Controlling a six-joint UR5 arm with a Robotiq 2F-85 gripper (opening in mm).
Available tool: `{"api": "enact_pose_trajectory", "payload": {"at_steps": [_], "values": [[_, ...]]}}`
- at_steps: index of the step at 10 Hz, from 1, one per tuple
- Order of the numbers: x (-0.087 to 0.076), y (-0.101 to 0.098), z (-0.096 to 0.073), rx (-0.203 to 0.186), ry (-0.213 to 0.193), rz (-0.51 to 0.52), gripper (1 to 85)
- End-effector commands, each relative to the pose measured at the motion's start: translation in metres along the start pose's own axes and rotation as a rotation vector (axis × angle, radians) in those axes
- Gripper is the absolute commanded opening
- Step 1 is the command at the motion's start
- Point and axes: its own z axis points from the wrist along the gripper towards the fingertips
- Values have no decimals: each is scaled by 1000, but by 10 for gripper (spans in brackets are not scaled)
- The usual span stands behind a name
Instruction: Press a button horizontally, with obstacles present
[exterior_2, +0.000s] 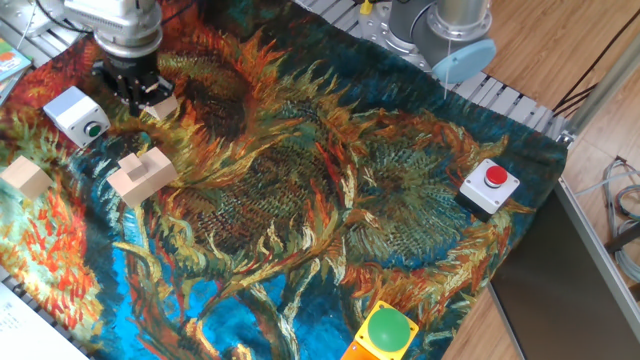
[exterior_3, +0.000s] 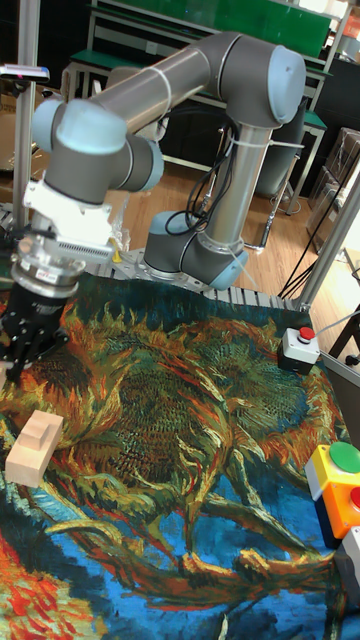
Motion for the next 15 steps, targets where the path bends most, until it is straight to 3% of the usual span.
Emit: {"api": "enact_pose_trajectory", "payload": {"at_steps": [1,2,3,5,7,8,10,13,14,15], "values": [[-3,-7,21,5,4,-32,127],[-1,-7,21,5,10,-22,130],[3,-16,21,37,26,-2,130],[6,-20,20,53,38,44,120],[-5,-3,21,-14,-4,156,117],[-9,-3,21,-13,-20,183,117],[-9,-7,22,1,-14,185,93],[-17,-15,39,24,12,152,50],[-18,-12,41,16,15,144,50],[-18,-3,38,-20,3,152,50]]}}
